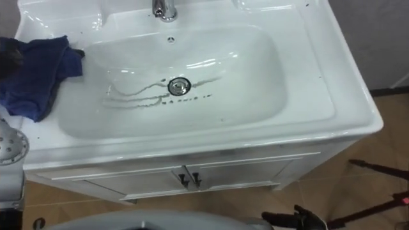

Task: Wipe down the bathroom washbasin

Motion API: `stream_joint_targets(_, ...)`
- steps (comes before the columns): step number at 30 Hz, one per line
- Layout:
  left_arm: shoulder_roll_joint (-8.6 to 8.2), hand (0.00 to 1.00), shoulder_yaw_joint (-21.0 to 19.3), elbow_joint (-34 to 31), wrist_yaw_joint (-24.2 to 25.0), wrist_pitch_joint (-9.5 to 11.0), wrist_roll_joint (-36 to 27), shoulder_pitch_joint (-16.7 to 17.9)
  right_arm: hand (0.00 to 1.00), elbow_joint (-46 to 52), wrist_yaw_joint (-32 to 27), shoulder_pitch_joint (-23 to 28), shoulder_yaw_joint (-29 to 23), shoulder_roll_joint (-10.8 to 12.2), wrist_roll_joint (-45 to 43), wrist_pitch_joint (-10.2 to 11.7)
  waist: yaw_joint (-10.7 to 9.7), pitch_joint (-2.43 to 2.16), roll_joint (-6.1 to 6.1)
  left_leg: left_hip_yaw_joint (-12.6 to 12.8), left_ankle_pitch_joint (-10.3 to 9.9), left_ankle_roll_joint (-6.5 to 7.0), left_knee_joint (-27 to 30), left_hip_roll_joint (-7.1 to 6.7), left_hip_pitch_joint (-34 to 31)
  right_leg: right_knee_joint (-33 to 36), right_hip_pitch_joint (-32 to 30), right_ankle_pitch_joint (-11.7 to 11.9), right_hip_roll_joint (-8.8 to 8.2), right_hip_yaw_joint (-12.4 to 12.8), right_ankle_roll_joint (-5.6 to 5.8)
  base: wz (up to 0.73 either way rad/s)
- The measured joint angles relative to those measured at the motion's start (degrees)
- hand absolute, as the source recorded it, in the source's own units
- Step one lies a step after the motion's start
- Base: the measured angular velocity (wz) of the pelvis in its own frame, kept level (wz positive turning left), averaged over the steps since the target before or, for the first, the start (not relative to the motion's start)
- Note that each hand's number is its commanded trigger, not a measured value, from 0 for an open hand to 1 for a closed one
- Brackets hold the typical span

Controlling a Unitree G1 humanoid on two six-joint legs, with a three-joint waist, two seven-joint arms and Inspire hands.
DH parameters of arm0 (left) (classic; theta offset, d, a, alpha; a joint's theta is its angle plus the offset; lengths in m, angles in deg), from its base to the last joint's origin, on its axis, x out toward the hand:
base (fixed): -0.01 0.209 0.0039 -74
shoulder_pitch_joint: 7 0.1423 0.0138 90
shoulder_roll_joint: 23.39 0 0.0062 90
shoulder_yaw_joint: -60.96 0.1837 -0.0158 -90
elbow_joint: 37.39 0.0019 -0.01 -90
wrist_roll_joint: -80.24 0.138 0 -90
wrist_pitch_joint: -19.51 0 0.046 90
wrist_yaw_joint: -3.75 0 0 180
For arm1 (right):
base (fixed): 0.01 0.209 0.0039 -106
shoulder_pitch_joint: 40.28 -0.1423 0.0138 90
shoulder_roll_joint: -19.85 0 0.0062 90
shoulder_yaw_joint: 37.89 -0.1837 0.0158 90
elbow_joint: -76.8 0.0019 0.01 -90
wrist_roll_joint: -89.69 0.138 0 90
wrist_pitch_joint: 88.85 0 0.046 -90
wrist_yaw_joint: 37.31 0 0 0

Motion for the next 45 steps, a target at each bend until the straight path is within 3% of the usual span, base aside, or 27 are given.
stream_joint_targets(6, -0.27, 0.0, 3.07, 5.38, 1.58, -0.07, 0.07, 0.0, 0.0, -0.36, 0.3, 1.15, -0.29, -0.23, 0.09, -0.35, -1.27, 0.01, 0.24, 0.94, -0.01, 0.01, -0.73, 0.77, 0.6, 0.1, -0.27, 0.18, 0.44, 1.03, -0.19, -0.1)
stream_joint_targets(12, -2.19, 0.0, 5.22, 8.05, 2.32, -0.07, 0.33, -0.01, 0.0, -0.81, 0.71, 1.41, -0.3, -0.34, 0.09, -0.73, -1.63, 0.04, 0.6, 1.29, -0.03, -0.05, -0.95, 0.85, 0.82, 0.02, -0.37, 0.32, 0.93, 1.62, -0.39, -0.04)
stream_joint_targets(24, -2.26, 0.0, 5.98, 10.82, 3.1, -0.07, 1.62, -0.09, 0.0, -0.77, -0.43, 1.11, -0.3, -0.13, -2.8, -0.82, -1.81, 0.08, 0.26, 1.42, -0.02, -0.05, -0.91, 0.82, 0.86, 0.0, -0.42, 0.32, 0.84, 1.62, -0.39, 0.0)
stream_joint_targets(28, -2.27, 0.0, 5.89, 13.79, 2.8, -0.27, 3.25, -0.15, 0.0, -0.81, -1.3, 0.44, -0.29, -0.12, -5.37, -2.14, -1.84, 0.06, 0.32, 1.45, -0.03, -0.06, -0.92, 0.83, 0.7, 0.03, -0.53, 0.34, 0.93, 1.58, -0.42, 0.0)
stream_joint_targets(32, -2.61, 0.0, 5.48, 15.98, 1.05, -1.35, 5.88, -0.13, 0.0, -0.64, -1.69, 0.75, -0.32, -0.01, -5.65, -3.26, -1.42, 0.0, 0.38, 1.46, -0.03, -0.06, -0.91, 0.84, 0.89, 0.03, -0.41, 0.35, 0.93, 1.55, -0.42, 0.0)
stream_joint_targets(45, -2.76, 0.0, 4.82, 17.9, -2.96, -4.81, 5.96, -0.15, 0.0, -0.63, -3.32, 0.53, -0.28, -0.03, -5.71, -6.19, -1.33, -0.35, 0.98, 1.44, -0.02, -0.06, -0.81, 1.16, 1.52, 0.05, -0.36, 0.34, 0.88, 1.5, -0.42, 0.0)
